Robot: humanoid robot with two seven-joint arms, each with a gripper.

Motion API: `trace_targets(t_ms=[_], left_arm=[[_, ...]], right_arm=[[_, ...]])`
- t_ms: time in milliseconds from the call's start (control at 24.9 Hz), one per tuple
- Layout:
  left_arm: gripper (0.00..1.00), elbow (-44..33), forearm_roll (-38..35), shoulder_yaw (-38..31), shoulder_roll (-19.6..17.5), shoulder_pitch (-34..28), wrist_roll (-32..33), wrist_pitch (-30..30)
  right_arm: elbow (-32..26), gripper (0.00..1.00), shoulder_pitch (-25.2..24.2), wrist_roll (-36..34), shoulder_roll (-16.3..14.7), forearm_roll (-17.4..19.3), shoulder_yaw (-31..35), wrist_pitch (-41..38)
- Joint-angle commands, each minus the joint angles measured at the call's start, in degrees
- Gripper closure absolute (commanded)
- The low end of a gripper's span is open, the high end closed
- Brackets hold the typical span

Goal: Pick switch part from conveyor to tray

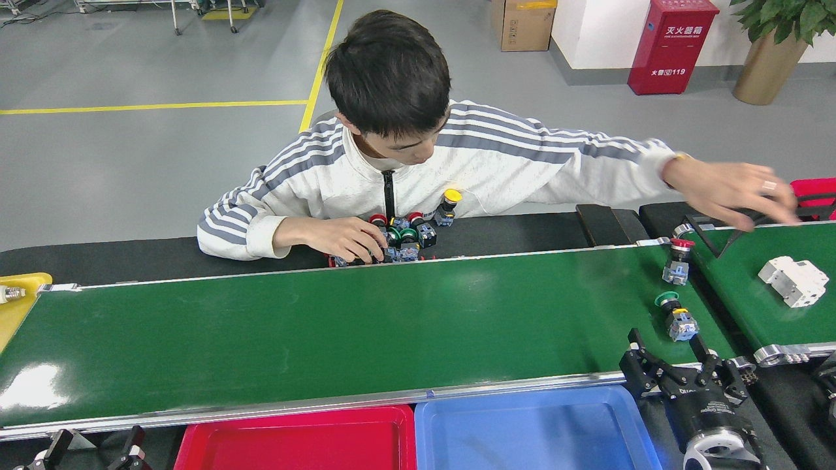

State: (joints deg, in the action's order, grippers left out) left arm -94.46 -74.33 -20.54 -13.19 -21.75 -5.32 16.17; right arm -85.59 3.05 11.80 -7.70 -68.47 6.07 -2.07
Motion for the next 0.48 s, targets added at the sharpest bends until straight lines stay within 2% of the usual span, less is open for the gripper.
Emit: trace_targets(t_ms=[0, 161, 321, 362, 442], left_arm=[[0.00, -0.3, 0.2, -0.4, -0.5, 0.3, -0.5, -0.2], [0.00, 0.4, 0.1, 0.0, -0.6, 0.9, -0.5, -0.2], [0.00, 0.5, 0.1, 0.2, -0.6, 2.1, -0.5, -0.2], [0.00, 0.6, 0.1, 0.3, -0.6, 2.4, -0.5, -0.2], [0.00, 0.6, 0.1, 0.3, -0.5, 2.6, -0.5, -0.3]], right_arm=[[1.7, 0.00, 2.3, 2.1, -0.9, -0.2, 0.3, 0.1], [6.1, 0.00, 6.2, 2.5, -2.6, -0.9, -0.2, 0.1], [7.8, 0.02, 6.9, 3.6, -1.8, -1.1, -0.7, 0.7], [8.4, 0.05, 7.1, 3.5, -1.6, -1.1, -1.2, 1.6], [10.6, 0.19, 8.4, 3.5, -1.4, -1.0, -4.0, 3.4]])
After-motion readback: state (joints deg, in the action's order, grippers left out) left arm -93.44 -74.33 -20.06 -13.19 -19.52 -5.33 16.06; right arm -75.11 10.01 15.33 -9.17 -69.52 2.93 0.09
